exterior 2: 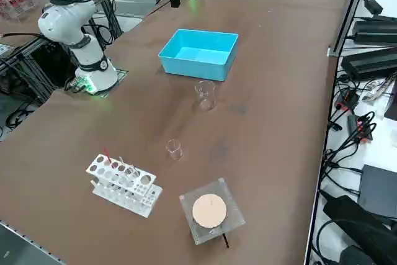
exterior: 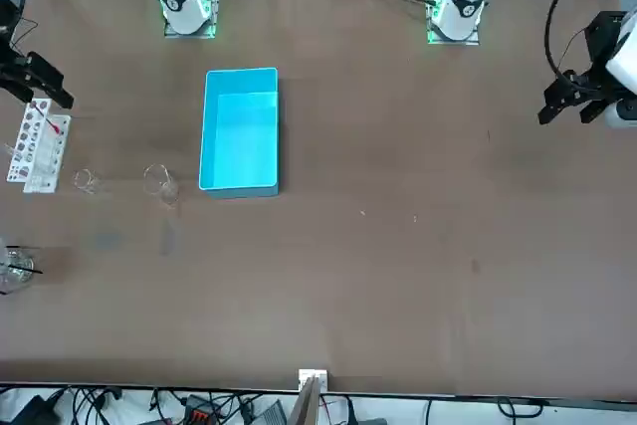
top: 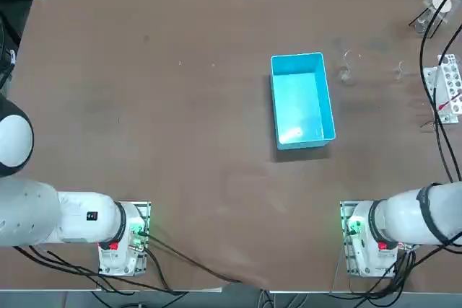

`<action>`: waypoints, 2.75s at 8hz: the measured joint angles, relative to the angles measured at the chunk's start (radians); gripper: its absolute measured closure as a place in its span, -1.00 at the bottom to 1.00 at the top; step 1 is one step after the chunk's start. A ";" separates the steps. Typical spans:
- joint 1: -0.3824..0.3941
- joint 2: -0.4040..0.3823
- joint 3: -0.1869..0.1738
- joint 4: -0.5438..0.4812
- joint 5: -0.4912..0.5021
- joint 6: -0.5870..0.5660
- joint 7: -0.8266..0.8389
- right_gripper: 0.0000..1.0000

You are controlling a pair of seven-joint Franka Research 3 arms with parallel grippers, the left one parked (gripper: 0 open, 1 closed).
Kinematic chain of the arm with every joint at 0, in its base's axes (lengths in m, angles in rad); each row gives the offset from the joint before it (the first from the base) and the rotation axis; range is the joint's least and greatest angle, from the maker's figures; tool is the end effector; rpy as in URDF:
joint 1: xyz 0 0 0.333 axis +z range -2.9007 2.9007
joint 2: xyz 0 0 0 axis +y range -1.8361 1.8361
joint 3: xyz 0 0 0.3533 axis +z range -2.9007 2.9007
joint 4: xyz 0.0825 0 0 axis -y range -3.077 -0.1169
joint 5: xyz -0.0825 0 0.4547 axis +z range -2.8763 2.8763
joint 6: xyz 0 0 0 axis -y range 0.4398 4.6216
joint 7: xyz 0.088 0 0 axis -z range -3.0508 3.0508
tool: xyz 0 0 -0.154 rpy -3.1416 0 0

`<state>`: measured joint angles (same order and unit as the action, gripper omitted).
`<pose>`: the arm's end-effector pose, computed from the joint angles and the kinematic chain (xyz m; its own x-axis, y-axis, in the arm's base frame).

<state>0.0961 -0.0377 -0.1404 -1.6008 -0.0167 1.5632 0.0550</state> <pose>0.6105 -0.0311 0.6209 0.9951 -0.0992 0.0004 -0.0992 -0.9950 0.0114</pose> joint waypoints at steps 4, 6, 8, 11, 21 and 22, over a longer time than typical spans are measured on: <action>-0.004 0.027 -0.006 -0.003 -0.025 0.020 0.022 -1.00; -0.017 0.051 -0.010 -0.029 -0.060 0.074 0.139 -1.00; -0.021 0.067 -0.012 -0.081 -0.139 0.127 0.330 -0.98; -0.022 0.090 -0.012 -0.141 -0.190 0.153 0.573 -0.98; 0.034 0.242 -0.003 -0.329 -0.696 0.317 1.635 -0.98; 0.040 0.282 -0.002 -0.335 -0.772 0.313 1.750 -0.98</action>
<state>0.1364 0.2441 -0.1426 -1.9360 -0.7888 1.8760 1.8045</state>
